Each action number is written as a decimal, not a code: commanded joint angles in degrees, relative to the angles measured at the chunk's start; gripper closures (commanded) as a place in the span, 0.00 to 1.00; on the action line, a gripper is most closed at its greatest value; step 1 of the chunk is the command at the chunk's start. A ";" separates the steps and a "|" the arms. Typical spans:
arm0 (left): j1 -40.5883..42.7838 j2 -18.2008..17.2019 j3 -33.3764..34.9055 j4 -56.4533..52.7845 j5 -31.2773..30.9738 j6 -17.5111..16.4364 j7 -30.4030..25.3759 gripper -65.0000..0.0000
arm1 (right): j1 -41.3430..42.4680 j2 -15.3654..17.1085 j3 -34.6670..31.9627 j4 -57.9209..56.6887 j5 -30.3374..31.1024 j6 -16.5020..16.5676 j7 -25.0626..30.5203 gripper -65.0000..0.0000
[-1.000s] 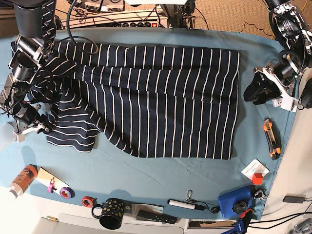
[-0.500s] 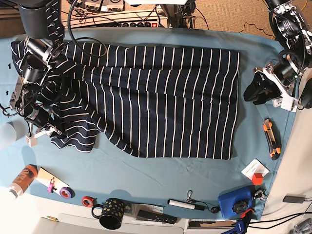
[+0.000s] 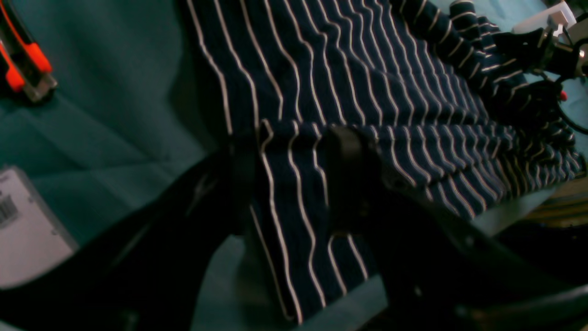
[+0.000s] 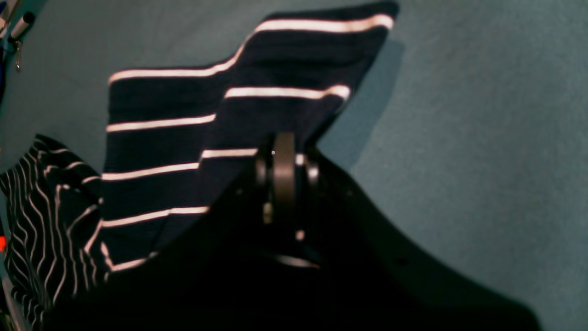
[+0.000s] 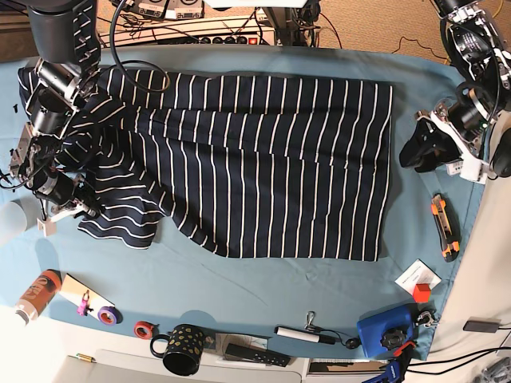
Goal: Layout the t-shirt on the table in an organized manner, then fold the t-shirt properly
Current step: 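Grasp the shirt's side edge with the right gripper, then grasp the shirt's hem corner with the left gripper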
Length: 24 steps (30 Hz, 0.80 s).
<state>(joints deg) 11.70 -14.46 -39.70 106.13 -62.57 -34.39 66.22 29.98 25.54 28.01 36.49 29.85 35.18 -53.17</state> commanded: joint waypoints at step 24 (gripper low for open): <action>-48.98 -0.74 31.34 -57.94 36.87 9.20 -18.88 0.50 | 1.44 1.11 0.09 1.01 -1.86 0.35 0.92 1.00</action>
<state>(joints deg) -35.48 -15.09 -8.34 47.07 -24.82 -24.97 48.18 30.00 25.52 28.08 36.73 28.34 35.44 -52.66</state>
